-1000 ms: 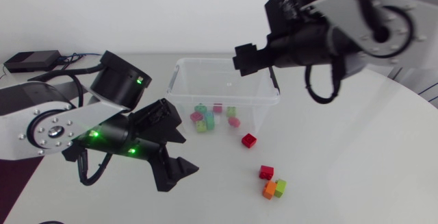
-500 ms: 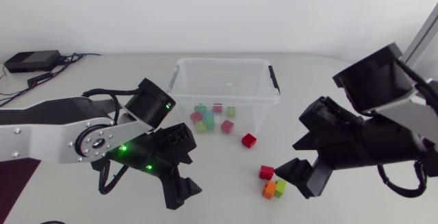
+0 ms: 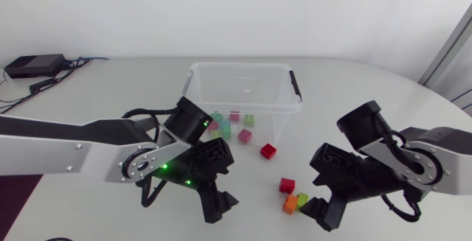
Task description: Pick up the duplo bricks and place them in the container
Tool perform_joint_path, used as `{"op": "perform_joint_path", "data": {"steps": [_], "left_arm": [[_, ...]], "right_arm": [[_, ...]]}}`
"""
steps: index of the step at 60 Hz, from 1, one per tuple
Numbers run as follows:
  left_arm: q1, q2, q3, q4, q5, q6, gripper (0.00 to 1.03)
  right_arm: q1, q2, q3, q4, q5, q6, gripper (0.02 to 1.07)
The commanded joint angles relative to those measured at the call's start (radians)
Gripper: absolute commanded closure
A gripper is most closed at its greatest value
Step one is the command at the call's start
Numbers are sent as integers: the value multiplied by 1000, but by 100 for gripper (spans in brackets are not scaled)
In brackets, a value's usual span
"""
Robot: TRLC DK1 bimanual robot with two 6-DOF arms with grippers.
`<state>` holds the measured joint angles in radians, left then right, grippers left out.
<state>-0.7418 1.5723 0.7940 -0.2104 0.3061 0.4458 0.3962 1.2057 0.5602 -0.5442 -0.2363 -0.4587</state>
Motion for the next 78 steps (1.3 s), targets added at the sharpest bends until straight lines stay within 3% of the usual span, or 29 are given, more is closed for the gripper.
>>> {"op": "perform_joint_path", "data": {"steps": [1,12,17,20,21,23,24,26,47,68,78], "left_arm": [[-11,29,34,3,5,2,11],[-13,32,31,40,5,24,11],[-13,38,36,60,5,47,10],[-14,40,36,85,5,68,10],[-18,45,37,105,5,79,10],[-19,48,39,108,7,87,10],[-21,60,53,109,7,106,10],[-24,71,67,108,7,123,10],[-90,213,238,17,27,209,10],[-154,394,505,-165,27,235,12],[-172,497,645,-316,25,251,13]], "right_arm": [[-5,58,-28,26,-6,-40,8],[-5,153,-31,98,-8,-61,20],[-5,173,-39,122,-18,-69,35],[-7,187,-43,133,-21,-77,49],[-8,190,-48,141,-24,-80,60],[-10,190,-49,144,-26,-81,66],[-16,189,-52,141,-26,-89,75],[-26,181,-54,133,-28,-92,78],[-126,-104,-60,-94,-83,-136,81],[-269,-406,-28,-258,-198,-149,81],[-399,-508,46,-296,-276,-156,81]]}}
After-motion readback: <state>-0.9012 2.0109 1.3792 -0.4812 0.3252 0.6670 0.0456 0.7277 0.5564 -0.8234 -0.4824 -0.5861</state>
